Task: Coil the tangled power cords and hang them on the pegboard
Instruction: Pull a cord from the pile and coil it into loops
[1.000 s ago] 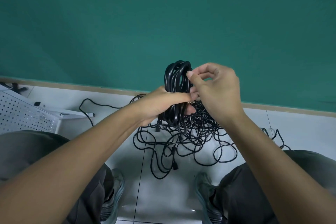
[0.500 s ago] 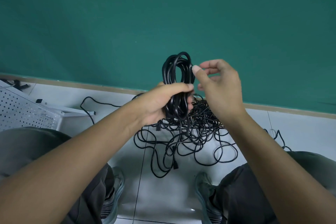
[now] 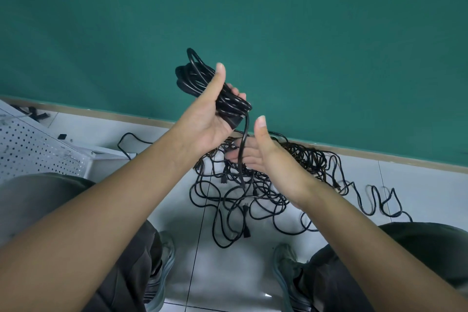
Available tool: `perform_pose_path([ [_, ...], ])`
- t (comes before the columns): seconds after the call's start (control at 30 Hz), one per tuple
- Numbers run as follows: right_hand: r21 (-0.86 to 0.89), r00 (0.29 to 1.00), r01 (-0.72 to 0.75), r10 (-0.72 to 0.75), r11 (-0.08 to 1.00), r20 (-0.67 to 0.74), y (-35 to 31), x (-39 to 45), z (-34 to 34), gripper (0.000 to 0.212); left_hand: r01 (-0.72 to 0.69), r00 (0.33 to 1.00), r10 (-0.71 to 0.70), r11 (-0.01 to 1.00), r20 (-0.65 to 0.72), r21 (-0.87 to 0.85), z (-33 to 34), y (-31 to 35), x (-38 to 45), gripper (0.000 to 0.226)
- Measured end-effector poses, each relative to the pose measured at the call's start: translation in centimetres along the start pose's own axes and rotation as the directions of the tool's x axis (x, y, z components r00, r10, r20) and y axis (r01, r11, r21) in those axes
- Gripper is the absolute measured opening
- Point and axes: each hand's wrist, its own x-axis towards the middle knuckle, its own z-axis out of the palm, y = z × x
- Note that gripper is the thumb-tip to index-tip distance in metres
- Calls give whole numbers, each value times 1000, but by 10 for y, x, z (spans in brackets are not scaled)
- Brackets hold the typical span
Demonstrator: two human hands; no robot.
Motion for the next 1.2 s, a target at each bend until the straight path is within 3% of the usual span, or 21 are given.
perform_pose_path([
  [0.1, -21, 998, 54, -54, 998, 43, -9, -8, -6, 79, -75, 995, 81, 991, -49, 115, -3, -2, 2, 32],
  [0.23, -183, 989, 150, -144, 972, 44, -9, -11, -22, 39, -164, 973, 213, 912, -92, 375, 0, -9, 1, 29],
  [0.33, -259, 977, 212, -212, 942, 28, -2, -9, -26, 35, -276, 945, 326, 758, 24, 591, -6, -16, 4, 38],
  [0.43, -350, 960, 237, -275, 906, -61, -4, -11, -29, 14, -344, 921, 359, 569, 151, 747, -6, -23, 0, 52],
  [0.5, -389, 922, 282, -360, 877, -145, -9, -13, -31, 20, -341, 926, 332, 524, 181, 780, -5, -24, -3, 52],
  [0.67, -553, 766, 348, -570, 757, -298, -14, -11, -38, 26, -305, 952, 142, 490, 271, 817, -5, -27, -10, 76],
  [0.73, -525, 758, 304, -535, 795, -372, -16, -10, -43, 37, -227, 968, 36, 532, 247, 816, -3, -30, -14, 74],
  [0.8, -418, 774, 265, -450, 869, -446, -18, -9, -47, 45, -135, 973, -59, 645, 225, 752, 1, -32, -18, 67],
  [0.87, -289, 797, 287, -395, 913, -457, -18, -8, -50, 42, -62, 949, -167, 730, 266, 680, 3, -31, -21, 64],
  [0.93, -189, 813, 330, -380, 925, -442, -17, -6, -51, 30, -1, 917, -241, 795, 317, 607, 3, -30, -21, 43],
  [1.0, -200, 809, 339, -393, 919, -437, -14, -2, -52, 19, 51, 899, -268, 849, 346, 527, 2, -27, -20, 22],
  [1.2, -289, 821, 284, -388, 914, -418, -4, 7, -59, 4, 138, 876, -273, 932, 397, 335, 0, -14, -14, 14],
])
